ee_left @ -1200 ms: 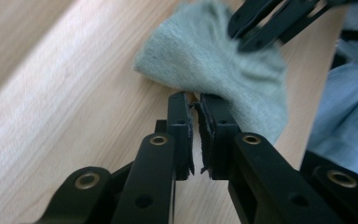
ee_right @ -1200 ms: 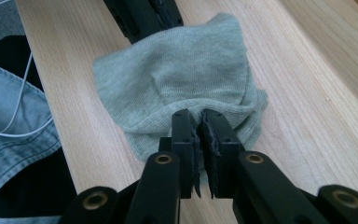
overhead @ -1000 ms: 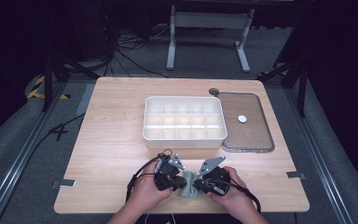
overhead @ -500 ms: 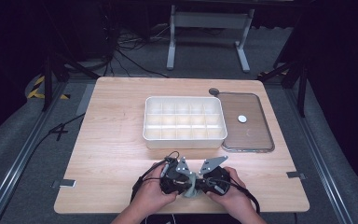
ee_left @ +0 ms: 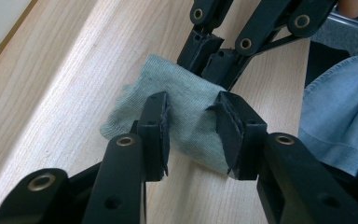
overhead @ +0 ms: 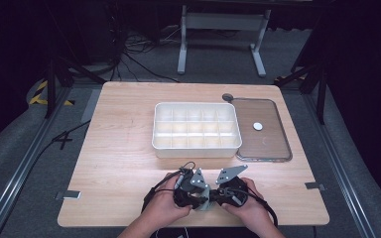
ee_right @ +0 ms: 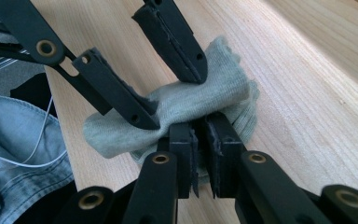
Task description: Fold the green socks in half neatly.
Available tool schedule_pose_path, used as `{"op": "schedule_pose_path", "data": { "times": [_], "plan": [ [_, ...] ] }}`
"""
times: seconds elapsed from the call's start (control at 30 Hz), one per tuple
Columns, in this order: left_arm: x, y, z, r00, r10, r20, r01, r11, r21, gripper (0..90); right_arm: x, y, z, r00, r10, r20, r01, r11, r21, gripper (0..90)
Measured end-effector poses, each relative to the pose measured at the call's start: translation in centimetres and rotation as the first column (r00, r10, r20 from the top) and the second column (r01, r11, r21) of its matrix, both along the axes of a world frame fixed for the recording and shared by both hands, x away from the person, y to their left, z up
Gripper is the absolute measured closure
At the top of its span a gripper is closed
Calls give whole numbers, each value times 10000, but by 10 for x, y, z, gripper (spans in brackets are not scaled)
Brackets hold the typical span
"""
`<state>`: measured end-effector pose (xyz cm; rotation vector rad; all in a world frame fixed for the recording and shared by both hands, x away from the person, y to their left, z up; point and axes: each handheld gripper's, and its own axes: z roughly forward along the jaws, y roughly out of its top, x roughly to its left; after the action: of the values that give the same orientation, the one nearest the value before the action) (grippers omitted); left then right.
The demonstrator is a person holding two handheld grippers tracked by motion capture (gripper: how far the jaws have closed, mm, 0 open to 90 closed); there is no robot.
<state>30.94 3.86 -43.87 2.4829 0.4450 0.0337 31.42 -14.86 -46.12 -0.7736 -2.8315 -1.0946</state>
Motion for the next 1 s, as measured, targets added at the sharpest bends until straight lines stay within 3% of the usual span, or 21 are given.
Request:
{"op": "schedule_pose_path", "data": {
  "times": [0.2,0.37,0.5,0.63,0.77,1.0],
  "plan": [
    [-1,-5,0,10000,37,-82,-36,9999,116,649,0,-4,3,10000,81,9,-81,9998,-196,793],
    [-3,-11,0,9999,83,-100,-80,9996,280,651,4,-21,11,9997,13,-241,-18,9998,-221,789],
    [-3,-14,-1,10000,62,-68,-60,9996,282,648,2,-31,28,9989,-396,254,388,9988,296,807],
    [-3,-15,0,10000,74,-60,-72,9993,354,641,-4,-28,37,9950,-565,820,490,9947,902,827],
    [-3,-15,0,9999,93,-71,-90,9994,340,638,-8,-19,33,9953,-437,859,343,9936,1080,849],
    [-3,-15,0,9999,117,-59,-115,9994,333,612,-4,-17,19,9984,-492,282,474,9971,598,840]
  ]
}}
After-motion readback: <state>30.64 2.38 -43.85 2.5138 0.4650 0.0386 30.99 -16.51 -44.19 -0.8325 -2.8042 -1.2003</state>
